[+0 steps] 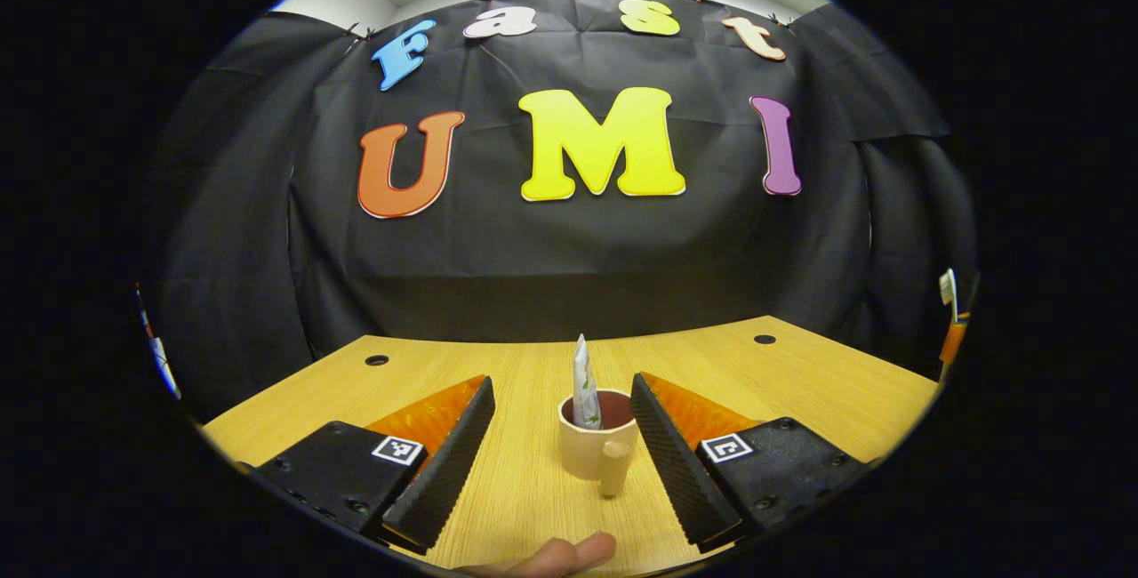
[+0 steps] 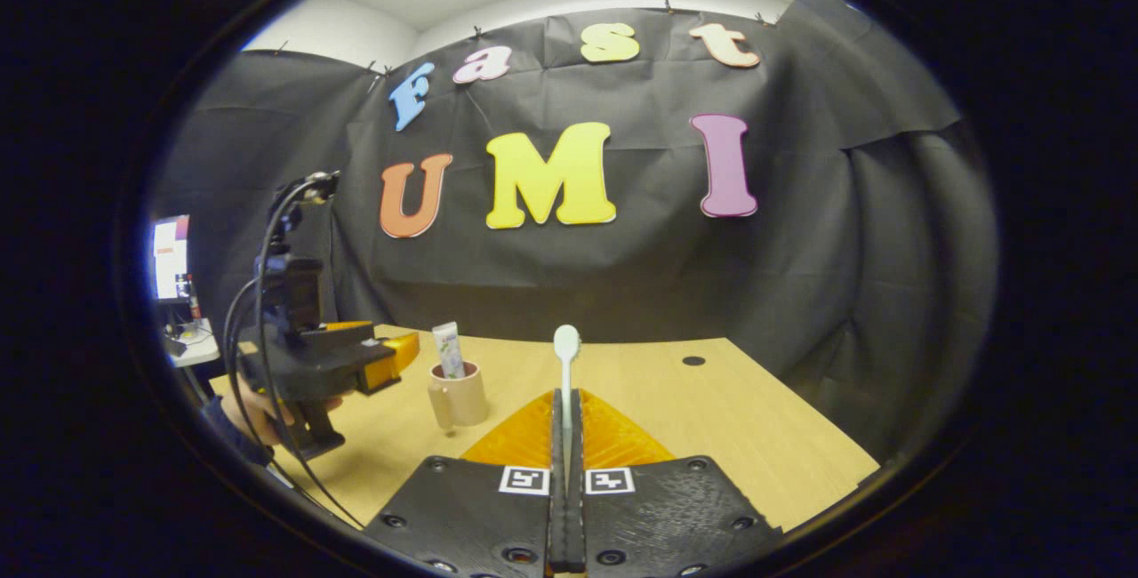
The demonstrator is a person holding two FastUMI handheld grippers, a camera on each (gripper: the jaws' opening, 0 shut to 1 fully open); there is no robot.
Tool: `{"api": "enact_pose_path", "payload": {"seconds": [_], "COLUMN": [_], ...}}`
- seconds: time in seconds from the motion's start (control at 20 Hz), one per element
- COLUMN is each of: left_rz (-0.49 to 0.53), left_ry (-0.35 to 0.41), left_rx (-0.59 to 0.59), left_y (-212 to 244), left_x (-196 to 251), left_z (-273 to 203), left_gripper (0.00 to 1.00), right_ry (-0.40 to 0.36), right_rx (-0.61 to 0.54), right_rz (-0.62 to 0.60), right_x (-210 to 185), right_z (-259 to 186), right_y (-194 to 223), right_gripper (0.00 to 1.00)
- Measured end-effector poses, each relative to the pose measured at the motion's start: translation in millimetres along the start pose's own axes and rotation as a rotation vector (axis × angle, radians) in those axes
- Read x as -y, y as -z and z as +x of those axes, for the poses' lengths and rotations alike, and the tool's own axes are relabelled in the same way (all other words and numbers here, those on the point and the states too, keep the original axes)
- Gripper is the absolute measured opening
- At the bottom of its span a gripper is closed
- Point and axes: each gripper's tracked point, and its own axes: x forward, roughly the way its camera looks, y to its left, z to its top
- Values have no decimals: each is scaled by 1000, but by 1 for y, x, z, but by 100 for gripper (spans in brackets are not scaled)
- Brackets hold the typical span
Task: Put the toothbrush and toothpaste on the desktop into the cup, then pick up the cup and place it on the coaster on the desktop.
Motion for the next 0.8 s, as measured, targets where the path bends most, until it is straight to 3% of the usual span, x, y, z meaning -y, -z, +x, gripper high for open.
{"api": "enact_pose_path", "payload": {"seconds": [0.2,0.45,0.8], "left_rz": [-11,-33,-87], "left_ry": [5,-23,-49], "left_rx": [17,-10,-21], "left_y": [9,32,47], "left_x": [-18,-49,-76], "left_z": [-35,-71,-103], "left_gripper": [97,97,98], "right_ry": [-13,-84,-122], "right_rx": [26,58,103], "right_rz": [5,-7,-12], "right_x": [-26,-80,-147], "right_z": [31,76,151], "right_y": [-34,-71,-103], "right_gripper": [0,0,0]}}
